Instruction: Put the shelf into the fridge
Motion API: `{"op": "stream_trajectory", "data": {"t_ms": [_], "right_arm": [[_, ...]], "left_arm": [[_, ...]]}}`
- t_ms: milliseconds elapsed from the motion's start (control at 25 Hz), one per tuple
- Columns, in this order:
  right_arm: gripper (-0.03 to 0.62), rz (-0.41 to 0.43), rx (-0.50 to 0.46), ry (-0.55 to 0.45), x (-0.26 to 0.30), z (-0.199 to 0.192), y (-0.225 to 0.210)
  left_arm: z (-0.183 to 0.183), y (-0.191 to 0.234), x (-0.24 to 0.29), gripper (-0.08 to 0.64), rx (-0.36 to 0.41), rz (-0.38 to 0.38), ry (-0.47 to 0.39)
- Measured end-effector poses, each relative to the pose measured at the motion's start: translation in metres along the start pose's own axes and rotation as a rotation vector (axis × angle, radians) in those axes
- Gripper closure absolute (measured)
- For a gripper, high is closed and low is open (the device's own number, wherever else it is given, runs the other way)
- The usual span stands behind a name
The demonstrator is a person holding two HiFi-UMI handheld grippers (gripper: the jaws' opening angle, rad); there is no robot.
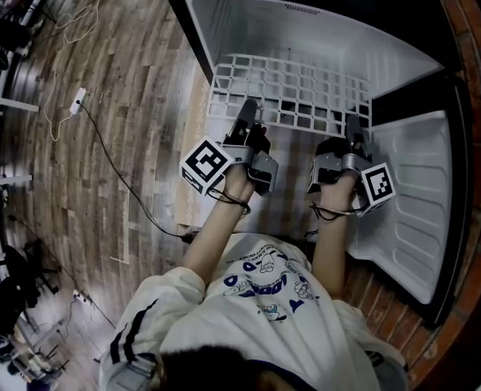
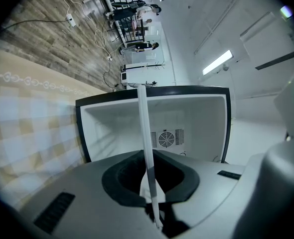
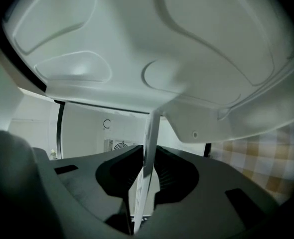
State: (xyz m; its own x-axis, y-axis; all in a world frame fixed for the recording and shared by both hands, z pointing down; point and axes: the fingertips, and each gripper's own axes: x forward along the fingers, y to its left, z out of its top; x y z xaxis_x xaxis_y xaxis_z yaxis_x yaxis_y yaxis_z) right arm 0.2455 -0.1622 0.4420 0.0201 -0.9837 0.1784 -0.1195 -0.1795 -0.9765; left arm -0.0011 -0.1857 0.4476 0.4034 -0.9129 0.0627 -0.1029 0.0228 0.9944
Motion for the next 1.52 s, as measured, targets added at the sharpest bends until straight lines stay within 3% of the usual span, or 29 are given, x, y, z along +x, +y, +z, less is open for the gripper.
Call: {"op": "stream_trajectory", "data": {"t_ms": [80,520,760,1520], "right_arm": [[0.501,0.002,0.002,0.04,-0.004,-0.015,0.0],[0.513,-0.011,-0.017,0.116,-0.023,-0.049,0.001],[0.54,-0.016,0.021,0.105,-0.025,-0.051,0.002],[0.541,-0.012,0.058,0.094,-0.024,-0.051,0.003]], "left_arm": [[-0.001,0.002,-0.001,0.522,-0.003,0.015,0.004],[-0.005,0.002,-0.013,0.52,-0.042,0.05,0.029],[-0.005,0.003,-0.014,0.52,-0.063,0.068,0.011],[-0.003,0.002,-0.013,0.522,-0.057,0.062,0.008]]}}
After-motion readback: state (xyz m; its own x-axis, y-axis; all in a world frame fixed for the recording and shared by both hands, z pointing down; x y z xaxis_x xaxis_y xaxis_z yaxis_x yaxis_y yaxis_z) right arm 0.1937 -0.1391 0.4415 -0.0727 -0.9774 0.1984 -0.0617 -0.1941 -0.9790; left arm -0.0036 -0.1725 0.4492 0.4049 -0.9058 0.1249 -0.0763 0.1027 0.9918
